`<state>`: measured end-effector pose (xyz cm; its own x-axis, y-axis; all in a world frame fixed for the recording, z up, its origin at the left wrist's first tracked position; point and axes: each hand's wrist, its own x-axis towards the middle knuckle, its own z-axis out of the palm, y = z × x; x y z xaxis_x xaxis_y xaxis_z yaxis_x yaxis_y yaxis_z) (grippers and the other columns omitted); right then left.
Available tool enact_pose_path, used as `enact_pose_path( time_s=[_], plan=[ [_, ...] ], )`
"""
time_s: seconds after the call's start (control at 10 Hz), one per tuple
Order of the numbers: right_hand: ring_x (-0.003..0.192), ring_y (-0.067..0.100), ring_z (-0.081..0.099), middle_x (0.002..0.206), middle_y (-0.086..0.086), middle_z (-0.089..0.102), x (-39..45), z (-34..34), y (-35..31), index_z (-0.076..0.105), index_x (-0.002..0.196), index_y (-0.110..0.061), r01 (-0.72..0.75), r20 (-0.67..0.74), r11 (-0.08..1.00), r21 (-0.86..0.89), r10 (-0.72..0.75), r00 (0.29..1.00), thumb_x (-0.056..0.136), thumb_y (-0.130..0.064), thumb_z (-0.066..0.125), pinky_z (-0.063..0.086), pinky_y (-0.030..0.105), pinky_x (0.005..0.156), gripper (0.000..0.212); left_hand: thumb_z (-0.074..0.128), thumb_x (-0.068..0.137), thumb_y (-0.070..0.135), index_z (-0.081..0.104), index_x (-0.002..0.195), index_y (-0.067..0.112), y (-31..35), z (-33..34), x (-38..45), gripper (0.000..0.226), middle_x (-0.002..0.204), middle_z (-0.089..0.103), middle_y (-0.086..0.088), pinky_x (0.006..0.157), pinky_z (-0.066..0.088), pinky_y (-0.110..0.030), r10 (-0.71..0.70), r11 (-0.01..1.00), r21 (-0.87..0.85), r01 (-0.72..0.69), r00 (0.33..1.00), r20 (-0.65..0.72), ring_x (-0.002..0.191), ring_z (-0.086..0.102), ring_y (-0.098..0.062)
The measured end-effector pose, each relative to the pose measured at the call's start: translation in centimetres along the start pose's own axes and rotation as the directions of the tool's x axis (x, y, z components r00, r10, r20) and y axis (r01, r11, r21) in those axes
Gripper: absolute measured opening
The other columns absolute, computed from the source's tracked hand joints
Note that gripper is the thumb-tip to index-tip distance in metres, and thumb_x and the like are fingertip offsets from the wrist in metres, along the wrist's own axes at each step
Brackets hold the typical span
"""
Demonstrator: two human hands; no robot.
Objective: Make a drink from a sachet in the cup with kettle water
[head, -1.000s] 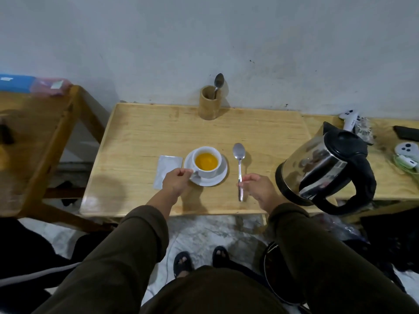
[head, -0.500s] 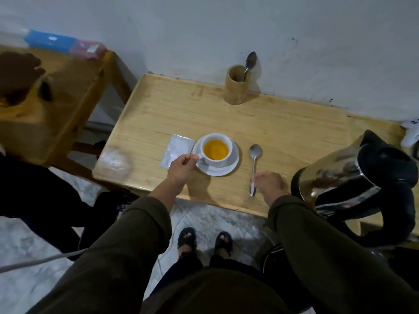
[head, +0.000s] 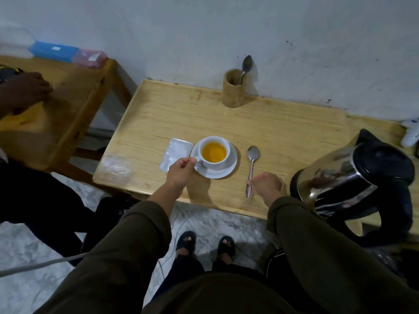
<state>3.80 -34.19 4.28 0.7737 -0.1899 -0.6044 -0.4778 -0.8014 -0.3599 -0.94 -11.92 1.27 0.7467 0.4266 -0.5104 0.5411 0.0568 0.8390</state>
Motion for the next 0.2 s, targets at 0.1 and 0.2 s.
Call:
enact_pose_path(
  time_s=[0.1, 0.2],
  plan=[
    [0.105, 0.025, 0.063, 0.109, 0.008, 0.068, -0.7, -0.4, -0.1, 0.065, 0.088, -0.009, -0.015, -0.028, 1.0, -0.028, 0.015, 1.0, 0.087, -0.034, 0.063, 0.05, 0.031, 0.089, 0.025, 0.06, 0.085, 0.041, 0.061, 0.099, 0.023, 0.8, -0.3, -0.3, 0.023, 0.103, 0.062, -0.004, 0.093, 0.049, -0.039, 0.027, 0.998, 0.048, -0.028, 1.0, 0.01, 0.094, 0.057, -0.018],
    [0.094, 0.023, 0.061, 0.097, 0.006, 0.065, -2.0, -0.2, 0.2, 0.06, 0.086, -0.012, -0.015, -0.07, 0.993, 0.115, 0.023, 0.997, 0.084, -0.028, 0.066, 0.049, 0.03, 0.081, 0.018, 0.052, 0.089, 0.045, 0.058, 0.108, 0.021, 1.3, -0.6, -1.4, 0.031, 0.102, 0.061, -0.002, 0.085, 0.046, -0.033, 0.015, 0.996, 0.086, -0.013, 1.0, -0.025, 0.097, 0.058, -0.019]
  ],
)
